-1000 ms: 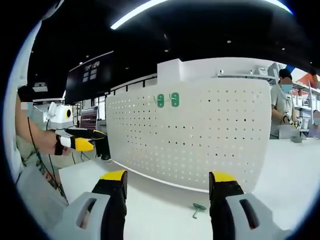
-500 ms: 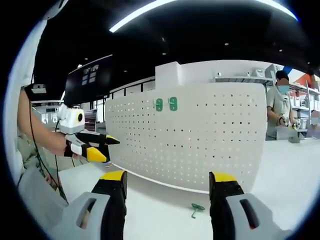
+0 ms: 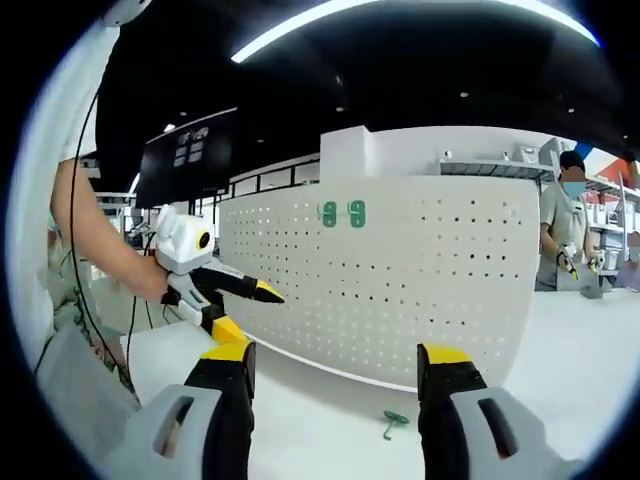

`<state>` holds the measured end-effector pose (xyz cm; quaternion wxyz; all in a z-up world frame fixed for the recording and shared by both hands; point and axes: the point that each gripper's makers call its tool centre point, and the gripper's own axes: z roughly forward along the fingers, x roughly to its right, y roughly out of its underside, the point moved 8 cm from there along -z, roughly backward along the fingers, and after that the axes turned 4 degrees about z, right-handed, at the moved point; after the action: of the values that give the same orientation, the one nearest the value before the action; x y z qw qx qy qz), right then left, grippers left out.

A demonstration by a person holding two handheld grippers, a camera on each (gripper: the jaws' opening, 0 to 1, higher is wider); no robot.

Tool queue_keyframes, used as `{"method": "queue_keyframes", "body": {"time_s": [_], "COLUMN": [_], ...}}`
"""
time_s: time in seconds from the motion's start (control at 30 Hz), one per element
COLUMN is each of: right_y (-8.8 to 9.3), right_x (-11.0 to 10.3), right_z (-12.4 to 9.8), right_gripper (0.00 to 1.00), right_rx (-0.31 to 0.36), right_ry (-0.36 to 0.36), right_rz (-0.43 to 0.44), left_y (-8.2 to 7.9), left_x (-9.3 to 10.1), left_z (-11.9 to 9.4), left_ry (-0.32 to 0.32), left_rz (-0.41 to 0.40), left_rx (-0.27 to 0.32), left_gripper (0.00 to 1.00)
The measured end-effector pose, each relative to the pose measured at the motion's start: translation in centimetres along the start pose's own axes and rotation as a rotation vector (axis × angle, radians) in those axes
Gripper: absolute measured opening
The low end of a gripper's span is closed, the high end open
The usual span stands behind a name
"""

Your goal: Insert the hook assembly into the mounting plate slot until the hook locks in place.

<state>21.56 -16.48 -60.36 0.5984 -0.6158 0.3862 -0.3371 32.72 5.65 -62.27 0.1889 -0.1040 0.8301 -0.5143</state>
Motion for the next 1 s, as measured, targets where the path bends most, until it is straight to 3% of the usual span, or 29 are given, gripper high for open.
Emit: {"method": "queue_keyframes", "body": {"time_s": [0.3, 0.33, 0.6, 1.0], "right_y": [0.0, 0.1, 0.2, 0.1], "right_x": [0.1, 0.2, 0.1, 0.4], "right_z": [-0.4, -0.5, -0.2, -0.1], "right_gripper": [0.64, 0.64, 0.64, 0.64], "right_rx": [0.005, 0.007, 0.002, 0.019], "right_ry": [0.003, 0.0, -0.016, -0.005], "right_rz": [-0.009, -0.001, -0.019, -0.019], "left_y": [-0.2, 0.1, 0.2, 0.3], "left_x": [0.0, 0.1, -0.2, 1.0], "left_z": [3.7, 4.2, 6.9, 11.6], "left_ry": [0.13, 0.169, 0.248, 0.401], "left_rz": [0.081, 0.106, 0.181, 0.298], "left_rx": [-0.068, -0.094, -0.144, -0.215], "left_gripper": [0.69, 0.69, 0.68, 0.68]}}
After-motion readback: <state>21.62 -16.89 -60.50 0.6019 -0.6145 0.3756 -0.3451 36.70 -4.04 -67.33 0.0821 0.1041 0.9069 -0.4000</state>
